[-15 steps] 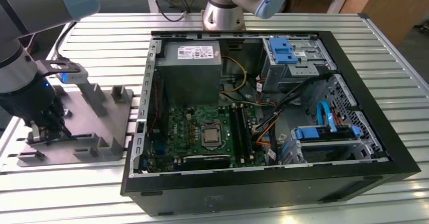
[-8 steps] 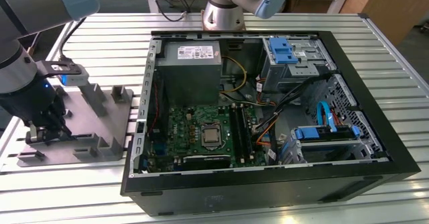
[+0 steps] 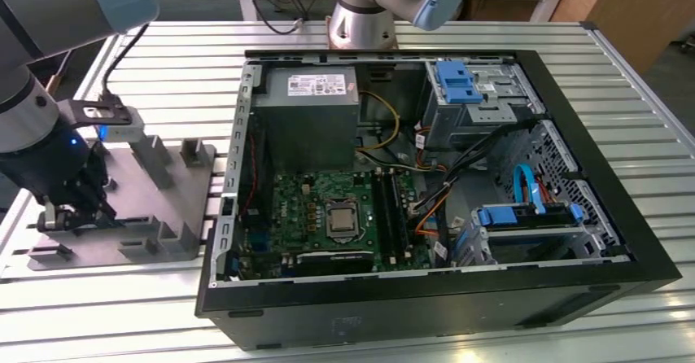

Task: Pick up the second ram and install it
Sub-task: 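Pick up the second ram and move it above second insertion slot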

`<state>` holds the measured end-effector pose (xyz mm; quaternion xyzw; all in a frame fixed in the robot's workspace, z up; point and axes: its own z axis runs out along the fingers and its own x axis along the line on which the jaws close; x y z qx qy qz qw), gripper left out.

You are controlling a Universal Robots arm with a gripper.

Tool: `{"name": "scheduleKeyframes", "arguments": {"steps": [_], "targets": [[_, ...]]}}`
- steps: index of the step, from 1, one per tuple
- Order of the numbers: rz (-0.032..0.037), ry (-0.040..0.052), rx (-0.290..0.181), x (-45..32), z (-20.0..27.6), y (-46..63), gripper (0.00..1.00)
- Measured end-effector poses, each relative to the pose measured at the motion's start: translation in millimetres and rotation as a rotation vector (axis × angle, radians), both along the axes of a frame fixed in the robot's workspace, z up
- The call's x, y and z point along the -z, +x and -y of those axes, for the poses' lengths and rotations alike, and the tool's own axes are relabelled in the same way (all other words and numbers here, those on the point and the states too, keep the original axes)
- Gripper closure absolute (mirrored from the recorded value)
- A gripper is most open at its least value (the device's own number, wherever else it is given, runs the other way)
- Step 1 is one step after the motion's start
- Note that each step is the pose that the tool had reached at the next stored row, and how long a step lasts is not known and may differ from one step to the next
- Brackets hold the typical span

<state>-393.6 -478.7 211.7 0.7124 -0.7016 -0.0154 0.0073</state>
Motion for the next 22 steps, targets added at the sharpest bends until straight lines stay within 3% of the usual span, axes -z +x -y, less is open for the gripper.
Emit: {"name": "scheduleKeyframes", "arguments": {"steps": [4,8,14,16,17,22], "targets": [[-0.0005,-0.0003,0.059,2.4,0.1,-1.9,0.90],[-0.0002,0.0097,0.061,2.5,0.0,-15.6,0.90],[-0.0002,0.0111,0.061,2.5,0.0,-15.8,0.90],[-0.0002,0.0113,0.061,2.5,0.0,-15.8,0.89],[-0.0002,0.0113,0.061,2.5,0.0,-15.8,0.83],[-0.0003,0.0120,0.061,2.5,0.3,-15.8,0.83]]}}
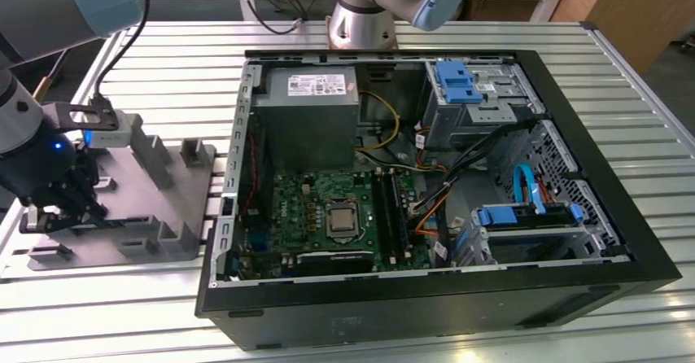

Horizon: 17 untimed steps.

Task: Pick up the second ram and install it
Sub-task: 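Pick up the second ram and move it above second insertion slot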

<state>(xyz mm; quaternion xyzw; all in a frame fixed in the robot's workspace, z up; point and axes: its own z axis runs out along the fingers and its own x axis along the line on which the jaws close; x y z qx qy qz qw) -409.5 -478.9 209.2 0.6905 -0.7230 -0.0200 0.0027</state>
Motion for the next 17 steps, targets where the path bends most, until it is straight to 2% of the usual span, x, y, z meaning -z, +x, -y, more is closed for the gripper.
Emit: {"name": "scheduleKeyframes", "arguments": {"steps": [5,6,7,12,17], "targets": [[0.0002,0.0022,0.000,0.1,0.1,0.1,0.82],[0.0001,0.0022,0.000,0.1,0.1,0.1,0.75],[0.0000,0.0022,-0.001,0.0,0.4,0.0,0.75],[0.0000,0.0023,-0.071,1.5,0.6,0.0,0.75],[0.0001,0.0024,-0.071,8.5,4.6,0.1,0.75]]}}
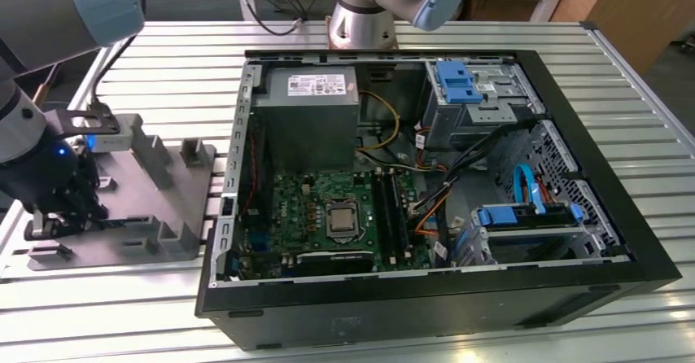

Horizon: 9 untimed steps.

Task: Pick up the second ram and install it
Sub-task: 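Pick up the second ram and move it above second insertion slot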

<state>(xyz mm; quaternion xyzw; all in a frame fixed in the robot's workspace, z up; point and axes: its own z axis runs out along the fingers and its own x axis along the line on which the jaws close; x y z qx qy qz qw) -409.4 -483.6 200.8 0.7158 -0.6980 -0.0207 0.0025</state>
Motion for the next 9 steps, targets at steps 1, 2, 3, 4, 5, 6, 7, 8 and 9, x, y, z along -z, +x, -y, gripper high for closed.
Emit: {"name": "scheduleKeyframes", "arguments": {"steps": [1,2,3,4,5,6,7,8,9], "targets": [[0.0002,0.0003,0.000,1.9,0.4,0.0,0.75],[0.0001,0.0003,0.000,3.7,0.5,0.0,0.75],[0.0000,0.0017,0.000,5.0,0.5,0.1,0.75],[-0.0004,0.0054,0.000,5.7,0.7,0.2,0.75],[-0.0003,0.0114,0.000,6.3,0.7,0.3,0.75],[-0.0001,0.0176,0.000,6.7,0.7,0.3,0.75],[-0.0002,0.0232,0.000,7.1,0.7,0.3,0.75],[-0.0001,0.0262,0.000,7.4,0.6,0.3,0.75],[-0.0001,0.0262,0.000,7.4,0.6,0.3,0.75]]}}
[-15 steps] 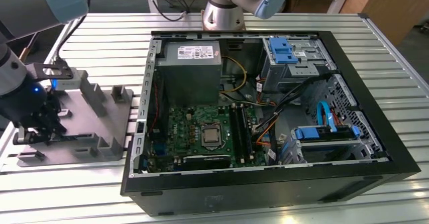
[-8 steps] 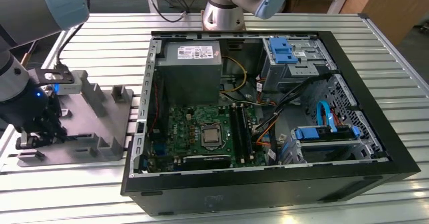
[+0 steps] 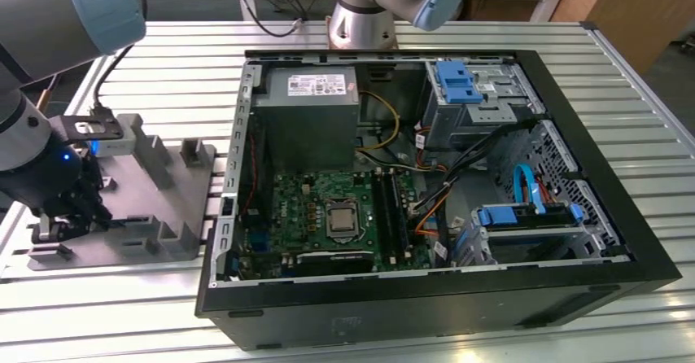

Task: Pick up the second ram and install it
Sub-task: 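Pick up the second ram and move it above second insertion slot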

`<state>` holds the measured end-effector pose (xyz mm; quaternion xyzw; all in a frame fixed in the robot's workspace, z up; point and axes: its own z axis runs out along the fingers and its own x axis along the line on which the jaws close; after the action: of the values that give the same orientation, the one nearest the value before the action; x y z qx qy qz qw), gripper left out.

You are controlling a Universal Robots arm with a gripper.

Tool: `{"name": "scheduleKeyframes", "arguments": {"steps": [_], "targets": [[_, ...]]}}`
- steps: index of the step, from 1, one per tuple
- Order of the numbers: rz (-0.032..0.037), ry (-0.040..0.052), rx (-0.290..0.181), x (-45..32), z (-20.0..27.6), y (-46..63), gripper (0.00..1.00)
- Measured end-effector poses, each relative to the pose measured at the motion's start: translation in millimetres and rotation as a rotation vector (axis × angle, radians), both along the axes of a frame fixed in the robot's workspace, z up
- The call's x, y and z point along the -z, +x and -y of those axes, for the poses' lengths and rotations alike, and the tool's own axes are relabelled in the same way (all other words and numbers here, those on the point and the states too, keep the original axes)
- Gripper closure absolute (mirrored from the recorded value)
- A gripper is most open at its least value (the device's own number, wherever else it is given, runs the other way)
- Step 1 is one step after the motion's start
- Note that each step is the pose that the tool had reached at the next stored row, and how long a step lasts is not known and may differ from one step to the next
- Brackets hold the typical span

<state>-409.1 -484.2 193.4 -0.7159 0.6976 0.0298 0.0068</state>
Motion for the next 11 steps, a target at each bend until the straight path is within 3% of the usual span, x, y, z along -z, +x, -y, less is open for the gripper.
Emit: {"name": "scheduleKeyframes", "arguments": {"steps": [7,8,11], "targets": [[-0.0001,0.0000,0.000,0.1,0.0,0.0,0.76],[-0.0001,0.0000,0.000,0.1,0.0,0.0,0.83],[-0.0001,0.0001,0.000,0.1,0.0,0.0,0.86]]}}
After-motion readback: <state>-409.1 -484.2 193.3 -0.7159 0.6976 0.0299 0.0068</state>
